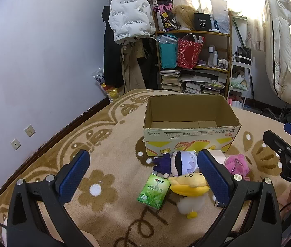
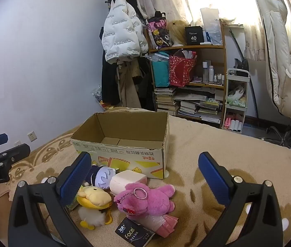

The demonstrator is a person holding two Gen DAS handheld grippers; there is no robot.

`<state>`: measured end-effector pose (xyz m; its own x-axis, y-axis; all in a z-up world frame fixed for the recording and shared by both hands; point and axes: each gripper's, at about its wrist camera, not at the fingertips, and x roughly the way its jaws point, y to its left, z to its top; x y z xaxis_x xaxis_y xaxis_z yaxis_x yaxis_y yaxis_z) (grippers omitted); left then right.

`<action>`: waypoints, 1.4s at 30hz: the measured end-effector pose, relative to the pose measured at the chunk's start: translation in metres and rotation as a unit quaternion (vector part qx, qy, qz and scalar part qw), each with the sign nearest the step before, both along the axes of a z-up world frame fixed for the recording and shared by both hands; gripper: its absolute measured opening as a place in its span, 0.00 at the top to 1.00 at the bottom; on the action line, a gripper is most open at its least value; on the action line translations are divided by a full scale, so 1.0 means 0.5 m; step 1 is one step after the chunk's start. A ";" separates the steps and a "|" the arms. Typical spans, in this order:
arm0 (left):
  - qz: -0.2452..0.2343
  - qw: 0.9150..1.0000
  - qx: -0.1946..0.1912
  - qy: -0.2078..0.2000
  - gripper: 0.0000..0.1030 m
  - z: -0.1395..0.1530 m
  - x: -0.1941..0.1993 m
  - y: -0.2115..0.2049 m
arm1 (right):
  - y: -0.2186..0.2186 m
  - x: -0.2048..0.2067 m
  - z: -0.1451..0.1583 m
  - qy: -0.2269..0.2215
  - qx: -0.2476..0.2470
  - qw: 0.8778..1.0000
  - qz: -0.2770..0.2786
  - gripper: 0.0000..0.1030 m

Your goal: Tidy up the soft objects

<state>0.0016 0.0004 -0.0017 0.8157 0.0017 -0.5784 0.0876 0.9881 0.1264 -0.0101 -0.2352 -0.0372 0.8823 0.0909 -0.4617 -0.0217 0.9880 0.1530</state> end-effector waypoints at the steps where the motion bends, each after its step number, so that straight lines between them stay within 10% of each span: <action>1: 0.000 1.000 0.000 0.000 0.00 0.001 0.000 0.000 | 0.000 0.000 0.000 0.000 0.000 1.000 0.000 0.00; 42: -0.007 1.000 0.003 0.000 0.00 -0.008 -0.003 -0.005 | 0.002 -0.002 0.000 0.000 0.000 1.000 0.001 0.00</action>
